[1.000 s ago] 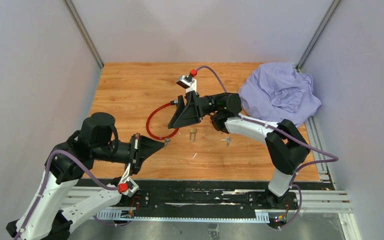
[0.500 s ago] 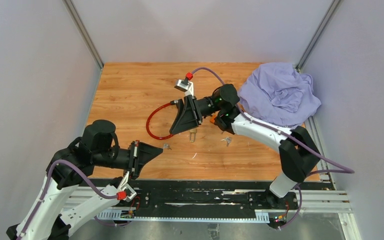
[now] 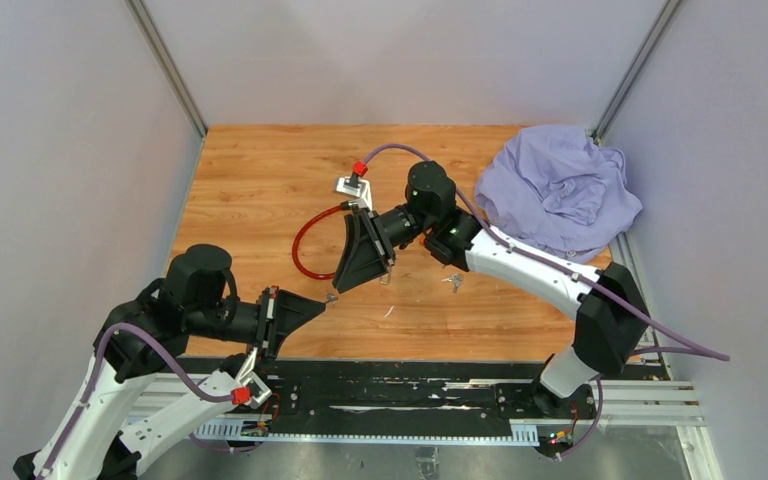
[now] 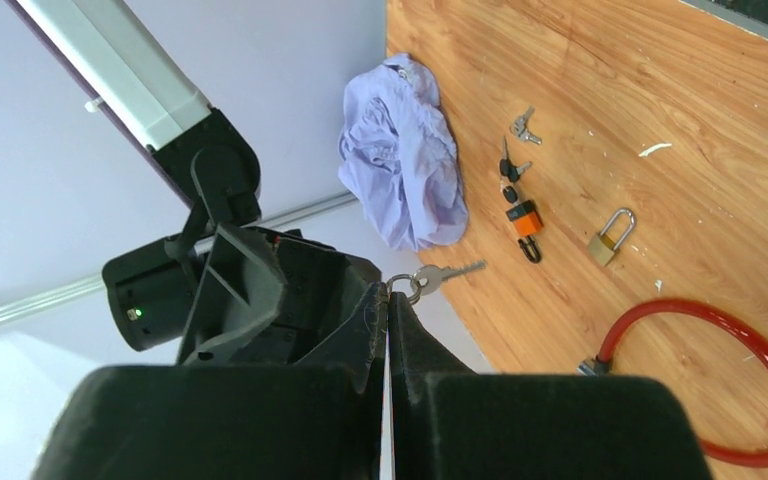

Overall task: Unlock with the key
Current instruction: Pick up the key from the center of the board.

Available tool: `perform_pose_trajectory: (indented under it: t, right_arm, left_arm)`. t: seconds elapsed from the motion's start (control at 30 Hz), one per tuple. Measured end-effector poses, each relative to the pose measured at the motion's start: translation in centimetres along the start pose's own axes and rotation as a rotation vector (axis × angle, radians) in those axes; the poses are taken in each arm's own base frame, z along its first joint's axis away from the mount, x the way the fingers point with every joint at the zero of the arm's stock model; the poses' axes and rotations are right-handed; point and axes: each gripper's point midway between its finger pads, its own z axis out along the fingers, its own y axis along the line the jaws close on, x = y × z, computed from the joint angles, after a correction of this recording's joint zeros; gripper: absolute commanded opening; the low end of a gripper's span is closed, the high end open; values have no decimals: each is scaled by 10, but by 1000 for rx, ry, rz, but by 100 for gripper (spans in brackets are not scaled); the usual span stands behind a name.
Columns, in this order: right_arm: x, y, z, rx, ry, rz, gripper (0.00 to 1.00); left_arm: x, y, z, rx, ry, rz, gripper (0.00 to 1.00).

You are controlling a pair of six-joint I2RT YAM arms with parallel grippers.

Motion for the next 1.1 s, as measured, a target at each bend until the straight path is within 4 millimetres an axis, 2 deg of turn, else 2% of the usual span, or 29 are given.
perform_pose_trajectory:
  t: [0.33, 0.57, 0.67, 1.1]
  right_arm:
    - [0, -18, 8, -11, 18, 47, 45]
    - [-9, -6, 12, -68, 5, 34, 32]
    - [-10, -2, 14, -102, 8, 39, 31]
    - [0, -8, 19, -136, 32, 106, 31]
  left_arm:
    - [-2, 1, 0, -5, -9, 0, 0]
    - [-2, 1, 0, -6, -8, 1, 0]
    - [-1, 1, 0, -5, -8, 1, 0]
    - [-1, 2, 0, -7, -6, 3, 0]
